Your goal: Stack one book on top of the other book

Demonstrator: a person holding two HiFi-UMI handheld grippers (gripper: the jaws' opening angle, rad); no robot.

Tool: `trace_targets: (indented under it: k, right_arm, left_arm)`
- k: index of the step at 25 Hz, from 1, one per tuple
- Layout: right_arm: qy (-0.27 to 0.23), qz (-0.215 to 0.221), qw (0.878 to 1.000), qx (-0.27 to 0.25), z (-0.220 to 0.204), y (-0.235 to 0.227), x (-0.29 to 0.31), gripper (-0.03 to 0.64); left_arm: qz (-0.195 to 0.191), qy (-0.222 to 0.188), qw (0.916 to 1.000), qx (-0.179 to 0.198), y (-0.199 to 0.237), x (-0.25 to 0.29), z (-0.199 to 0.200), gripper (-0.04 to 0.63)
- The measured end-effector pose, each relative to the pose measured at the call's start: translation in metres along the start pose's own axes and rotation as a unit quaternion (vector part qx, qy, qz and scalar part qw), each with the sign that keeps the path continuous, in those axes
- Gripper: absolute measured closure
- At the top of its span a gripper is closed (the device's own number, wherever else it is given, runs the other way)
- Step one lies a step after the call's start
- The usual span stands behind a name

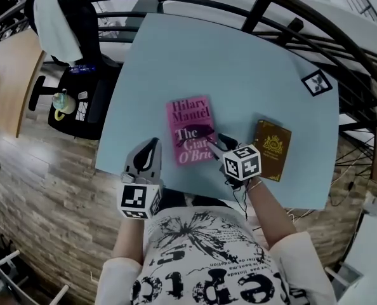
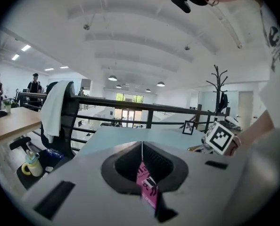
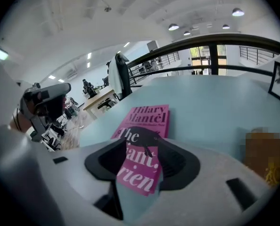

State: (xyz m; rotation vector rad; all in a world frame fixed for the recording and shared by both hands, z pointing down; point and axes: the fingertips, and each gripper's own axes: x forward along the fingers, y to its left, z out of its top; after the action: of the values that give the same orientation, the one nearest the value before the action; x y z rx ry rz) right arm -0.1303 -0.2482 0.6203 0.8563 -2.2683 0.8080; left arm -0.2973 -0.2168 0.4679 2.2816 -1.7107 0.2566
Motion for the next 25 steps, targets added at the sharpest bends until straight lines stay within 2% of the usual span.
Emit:
trace_targets:
  k: [3, 8, 12, 17, 20, 23, 25]
  right_arm:
    - [0.011, 0.001, 0.999, 0.032, -0.003, -0.012, 0.020, 0.387]
    - [0.040, 0.014, 0.997, 0.070, -0.008, -0.021, 0.053, 0.362]
    - [0.064, 0.008, 0.995, 0.072, -0.015, -0.023, 0.068, 0.359]
    - [0.083, 0.019, 0.987, 0.139, -0.023, -0.020, 0.075, 0.380]
    - [0.090, 0.014, 0.985, 0.144, -0.023, -0.020, 0.075, 0.382]
    - [0.081, 0.012, 0.986, 0.142, -0.022, -0.020, 0.074, 0.383]
    - [0.075, 0.011, 0.987, 0.142, -0.023, -0.020, 0.074, 0.382]
  left_arm:
    - [0.002, 0.001, 1.0000, -0.009, 0.007, 0.004, -0.006, 0.584]
    - [0.008, 0.016, 0.9998, -0.013, 0.016, 0.009, -0.020, 0.584]
    - [0.010, 0.028, 0.9995, -0.012, 0.017, 0.011, -0.029, 0.584]
    - [-0.002, 0.048, 0.9986, -0.021, 0.012, 0.016, -0.041, 0.584]
    - [-0.011, 0.083, 0.9957, -0.039, 0.010, 0.022, -0.055, 0.584]
    - [-0.027, 0.136, 0.9885, -0.059, 0.006, 0.031, -0.075, 0.584]
    - [-0.045, 0.157, 0.9843, -0.067, -0.001, 0.039, -0.084, 0.583]
